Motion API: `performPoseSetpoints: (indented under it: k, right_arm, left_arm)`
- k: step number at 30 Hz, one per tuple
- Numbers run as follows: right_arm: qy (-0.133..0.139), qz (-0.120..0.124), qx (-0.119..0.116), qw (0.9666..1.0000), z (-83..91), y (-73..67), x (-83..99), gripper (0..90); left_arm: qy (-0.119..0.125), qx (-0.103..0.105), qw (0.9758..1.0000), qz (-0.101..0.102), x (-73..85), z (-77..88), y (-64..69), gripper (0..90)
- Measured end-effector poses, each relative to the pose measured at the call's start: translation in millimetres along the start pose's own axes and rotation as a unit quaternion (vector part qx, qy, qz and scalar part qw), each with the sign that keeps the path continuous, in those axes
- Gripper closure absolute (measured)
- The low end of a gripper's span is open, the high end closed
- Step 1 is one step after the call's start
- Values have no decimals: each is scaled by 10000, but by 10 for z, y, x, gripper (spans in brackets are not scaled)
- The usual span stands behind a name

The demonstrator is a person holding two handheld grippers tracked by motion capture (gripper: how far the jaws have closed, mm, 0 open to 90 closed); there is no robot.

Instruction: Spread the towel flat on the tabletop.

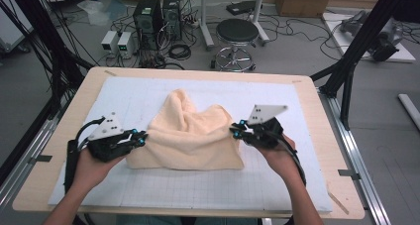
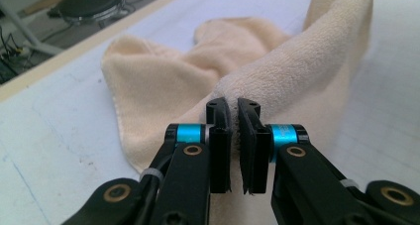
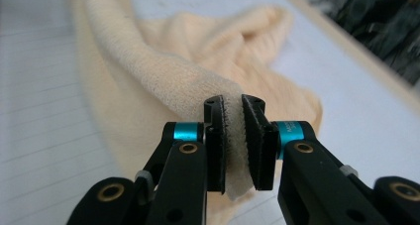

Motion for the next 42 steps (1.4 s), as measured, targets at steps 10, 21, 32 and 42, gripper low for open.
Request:
performPoseSetpoints:
  k: [10,21,32,42]
  right_arm:
    - [-529,-1035,-73,9932,-819,546,255,683]
    - [61,-528,38,9986,-147,178,248,529]
    - [-408,228,-433,9980,-510,-376,599,528]
    - [-697,252,-453,9962,-713,-366,697,788]
  left_arm:
    - [-420,127,9961,769,128,-656,-386,657]
    - [42,92,9989,453,216,-207,-295,459]
    - [-534,538,9971,5,620,-475,-15,497]
    - [-679,372,9970,-29,668,-595,-6,720]
Point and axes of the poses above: each handheld gripper's, and its own axes: z roughly backward along the jaws, x roughly out of its underside, y roughly to its right, the point moved 7 cm from there along -z, roughly forward along the jaws, and after that the axes turned 15 degrees about -y, right-handed, at the moved point
